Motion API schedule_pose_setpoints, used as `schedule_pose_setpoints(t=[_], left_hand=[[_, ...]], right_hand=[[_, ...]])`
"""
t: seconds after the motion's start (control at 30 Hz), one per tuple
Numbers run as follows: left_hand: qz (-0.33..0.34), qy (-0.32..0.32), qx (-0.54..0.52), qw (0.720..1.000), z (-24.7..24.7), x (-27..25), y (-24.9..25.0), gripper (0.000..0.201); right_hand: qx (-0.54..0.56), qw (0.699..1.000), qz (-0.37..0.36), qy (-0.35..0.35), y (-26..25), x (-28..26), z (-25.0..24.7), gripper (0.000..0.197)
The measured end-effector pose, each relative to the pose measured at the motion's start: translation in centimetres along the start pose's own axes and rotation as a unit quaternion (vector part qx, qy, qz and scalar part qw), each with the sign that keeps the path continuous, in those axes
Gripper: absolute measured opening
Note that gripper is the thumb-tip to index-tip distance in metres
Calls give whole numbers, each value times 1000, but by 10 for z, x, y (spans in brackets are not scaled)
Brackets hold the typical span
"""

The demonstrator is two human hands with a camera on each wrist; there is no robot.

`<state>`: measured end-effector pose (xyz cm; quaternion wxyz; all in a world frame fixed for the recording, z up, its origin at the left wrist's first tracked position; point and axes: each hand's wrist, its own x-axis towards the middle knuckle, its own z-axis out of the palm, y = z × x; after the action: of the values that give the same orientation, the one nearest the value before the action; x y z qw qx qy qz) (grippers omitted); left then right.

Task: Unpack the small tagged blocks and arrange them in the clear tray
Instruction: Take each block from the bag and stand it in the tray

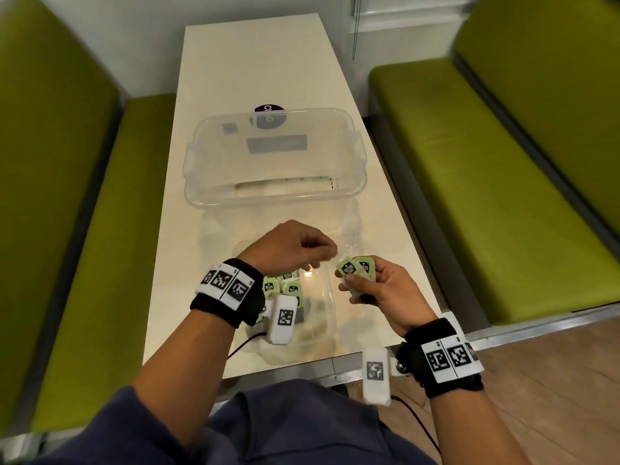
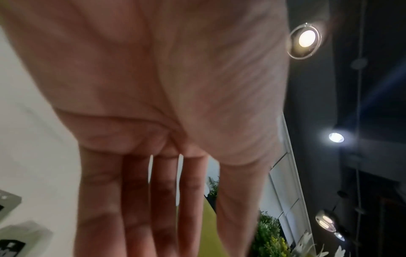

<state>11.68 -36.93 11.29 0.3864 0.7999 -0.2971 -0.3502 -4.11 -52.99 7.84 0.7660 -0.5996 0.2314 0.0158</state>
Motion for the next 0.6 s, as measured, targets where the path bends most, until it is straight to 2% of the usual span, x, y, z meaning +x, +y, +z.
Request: schedule_pose_setpoints(t=[0.07,0.1,0.23,0.4,0.6], left_hand=[[3,-58,-17,998,3,-3,2,20],[7,-67,-22,997,5,-4,3,20],[13,-41,-33,999,12,-5,1,16],[13,-3,-46,999,10,-8,0,13],[18,15,-38,999,10,-13,7,11]], right_hand=[[-1,1000,-7,5,0,0,2,22],[0,1000,-11,9,1,1,3,21],[9,1000,-16,13,2,-1,6,20],[105,994,19,8,1,-5,0,26],[82,996,-9,38,-1,-8,3,16]])
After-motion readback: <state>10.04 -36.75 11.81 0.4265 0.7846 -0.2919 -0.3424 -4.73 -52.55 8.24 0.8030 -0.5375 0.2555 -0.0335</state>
